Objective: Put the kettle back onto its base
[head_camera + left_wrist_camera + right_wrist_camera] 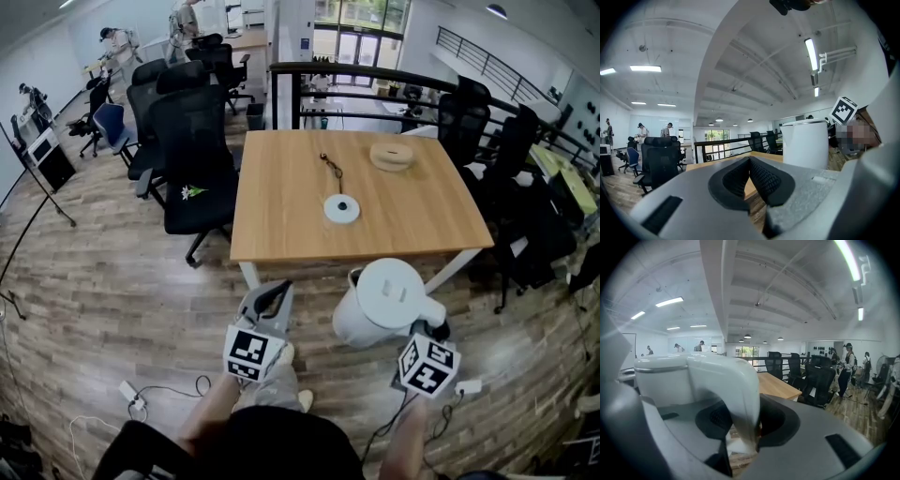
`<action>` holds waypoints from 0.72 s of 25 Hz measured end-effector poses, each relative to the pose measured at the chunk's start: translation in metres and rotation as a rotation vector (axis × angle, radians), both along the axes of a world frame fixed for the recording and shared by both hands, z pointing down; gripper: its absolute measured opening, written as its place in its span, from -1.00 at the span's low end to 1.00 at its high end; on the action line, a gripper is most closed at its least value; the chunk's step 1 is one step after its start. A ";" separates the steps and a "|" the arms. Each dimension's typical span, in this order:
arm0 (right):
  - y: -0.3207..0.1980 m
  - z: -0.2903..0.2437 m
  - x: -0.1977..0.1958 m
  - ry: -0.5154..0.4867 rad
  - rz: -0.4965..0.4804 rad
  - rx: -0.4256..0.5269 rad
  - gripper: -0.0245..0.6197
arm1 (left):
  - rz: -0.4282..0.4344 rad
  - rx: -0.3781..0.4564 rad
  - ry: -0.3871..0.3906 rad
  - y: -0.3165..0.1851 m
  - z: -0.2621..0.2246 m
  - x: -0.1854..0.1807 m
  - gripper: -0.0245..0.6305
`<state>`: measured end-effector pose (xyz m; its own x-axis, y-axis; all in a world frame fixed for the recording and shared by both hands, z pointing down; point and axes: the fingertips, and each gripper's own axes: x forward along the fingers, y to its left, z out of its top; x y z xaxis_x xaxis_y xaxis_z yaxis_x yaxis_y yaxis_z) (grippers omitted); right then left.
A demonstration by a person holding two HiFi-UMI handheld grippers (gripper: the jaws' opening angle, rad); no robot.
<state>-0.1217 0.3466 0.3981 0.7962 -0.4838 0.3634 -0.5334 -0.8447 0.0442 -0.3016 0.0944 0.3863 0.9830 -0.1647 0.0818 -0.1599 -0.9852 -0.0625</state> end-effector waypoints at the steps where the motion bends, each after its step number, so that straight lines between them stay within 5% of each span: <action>1: 0.000 0.001 0.003 -0.004 0.002 0.001 -0.51 | 0.000 -0.006 -0.004 -0.001 0.002 0.004 -0.92; 18: -0.031 0.020 0.119 -0.031 0.043 -0.026 -0.51 | 0.055 -0.034 -0.032 -0.041 0.017 0.143 -0.92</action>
<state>-0.0027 0.3156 0.4185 0.8039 -0.4398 0.4003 -0.4985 -0.8655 0.0501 -0.1581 0.0536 0.4030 0.9872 -0.1075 0.1180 -0.1043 -0.9940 -0.0328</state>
